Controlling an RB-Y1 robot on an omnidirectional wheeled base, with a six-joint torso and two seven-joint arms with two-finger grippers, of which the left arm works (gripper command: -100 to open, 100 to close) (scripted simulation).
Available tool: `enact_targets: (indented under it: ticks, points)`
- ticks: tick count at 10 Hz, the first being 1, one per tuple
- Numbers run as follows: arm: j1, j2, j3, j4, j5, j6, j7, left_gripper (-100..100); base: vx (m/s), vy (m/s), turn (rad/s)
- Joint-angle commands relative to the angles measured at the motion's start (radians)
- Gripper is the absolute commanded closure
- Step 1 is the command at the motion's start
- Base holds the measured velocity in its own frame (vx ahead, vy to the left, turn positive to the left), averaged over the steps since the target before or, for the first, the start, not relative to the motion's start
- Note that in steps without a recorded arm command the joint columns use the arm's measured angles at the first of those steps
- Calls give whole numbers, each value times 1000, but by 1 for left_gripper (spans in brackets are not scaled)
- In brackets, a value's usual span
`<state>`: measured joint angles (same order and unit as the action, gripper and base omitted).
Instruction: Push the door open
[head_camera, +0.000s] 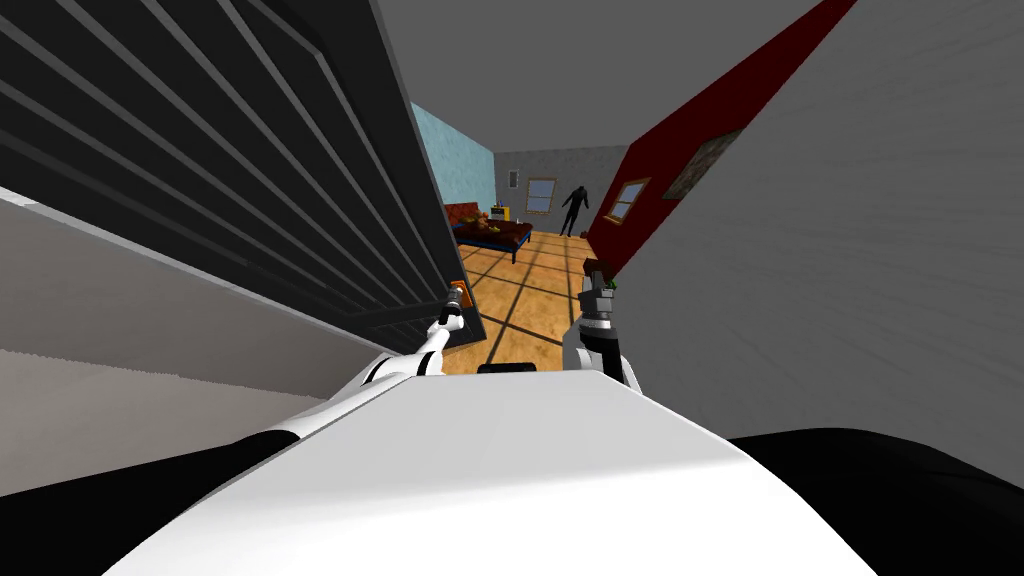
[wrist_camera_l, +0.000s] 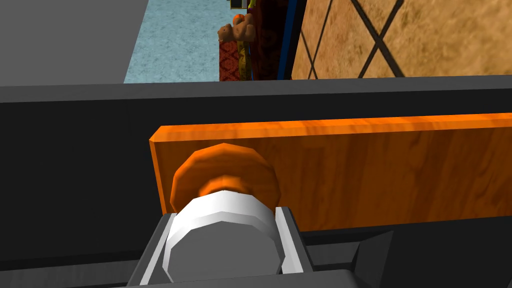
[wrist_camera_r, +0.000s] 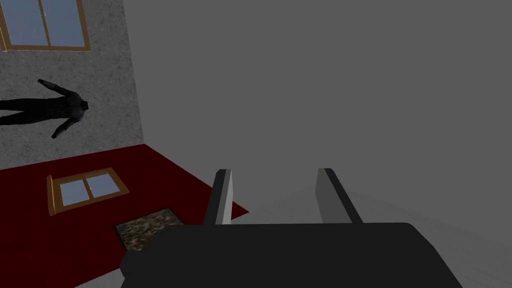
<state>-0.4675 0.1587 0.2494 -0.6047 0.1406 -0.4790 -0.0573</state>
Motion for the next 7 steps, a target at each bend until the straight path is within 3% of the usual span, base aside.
enact_targets:
  ticks: [1,7]
  points:
    - [2,6,5,-10,-2,0,1,100,211,-39,91]
    - [0,18,27,1,-11,-5,10,100,194,-65,128]
